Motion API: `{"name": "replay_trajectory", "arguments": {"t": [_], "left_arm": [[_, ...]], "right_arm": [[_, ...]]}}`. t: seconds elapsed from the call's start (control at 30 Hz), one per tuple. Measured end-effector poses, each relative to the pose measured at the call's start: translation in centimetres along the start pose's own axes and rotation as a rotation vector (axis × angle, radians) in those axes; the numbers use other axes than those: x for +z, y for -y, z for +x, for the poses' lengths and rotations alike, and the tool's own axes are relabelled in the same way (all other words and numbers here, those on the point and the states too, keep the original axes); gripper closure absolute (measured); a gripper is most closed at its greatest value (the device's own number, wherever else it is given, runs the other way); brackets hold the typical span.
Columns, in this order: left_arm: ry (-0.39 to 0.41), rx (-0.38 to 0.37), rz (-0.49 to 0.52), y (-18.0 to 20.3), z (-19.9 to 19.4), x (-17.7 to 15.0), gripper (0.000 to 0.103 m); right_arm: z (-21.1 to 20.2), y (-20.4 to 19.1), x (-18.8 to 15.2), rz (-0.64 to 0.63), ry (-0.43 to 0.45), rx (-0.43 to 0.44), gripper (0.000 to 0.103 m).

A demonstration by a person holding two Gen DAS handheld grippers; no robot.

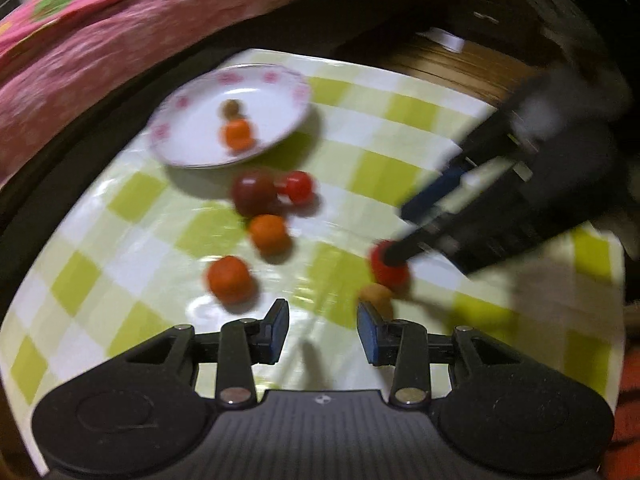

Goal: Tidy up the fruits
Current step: 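Withdraw both tools from the plate toward the remaining fruits, then grasp another small brown fruit with the left tool while the right tool grasps a red cherry tomato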

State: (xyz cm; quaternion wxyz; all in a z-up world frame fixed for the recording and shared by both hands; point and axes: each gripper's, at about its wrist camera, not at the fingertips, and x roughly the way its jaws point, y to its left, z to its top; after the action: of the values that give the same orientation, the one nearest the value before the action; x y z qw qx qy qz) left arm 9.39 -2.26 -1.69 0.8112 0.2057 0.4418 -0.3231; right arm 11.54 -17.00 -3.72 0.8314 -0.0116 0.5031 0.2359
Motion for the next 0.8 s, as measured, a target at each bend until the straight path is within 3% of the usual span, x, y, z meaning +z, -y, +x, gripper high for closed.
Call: {"name": "replay_trajectory", "arguments": {"t": [0.13,0.43,0.57,0.8], "left_arm": [[-0.014,-0.033,0.06,1.9,0.8,-0.2,0.057],[-0.014,-0.02,0.063,2.6,2.5,0.2,0.057],[-0.022,-0.03,0.066,2.7,2.8,0.1,0.067],[-0.033,0.0,0.075,2.3,2.5,-0.3,0.069]], "right_arm": [[-0.4,0.5,0.2,0.013,0.009,-0.012,0.068],[-0.3,0.9,-0.2,0.022,-0.016,-0.013,0.068],[-0.3,1.1,-0.2,0.027,-0.017,-0.013,0.068],[0.1,0.6,-0.2,0.015,-0.029,0.001,0.068]]}}
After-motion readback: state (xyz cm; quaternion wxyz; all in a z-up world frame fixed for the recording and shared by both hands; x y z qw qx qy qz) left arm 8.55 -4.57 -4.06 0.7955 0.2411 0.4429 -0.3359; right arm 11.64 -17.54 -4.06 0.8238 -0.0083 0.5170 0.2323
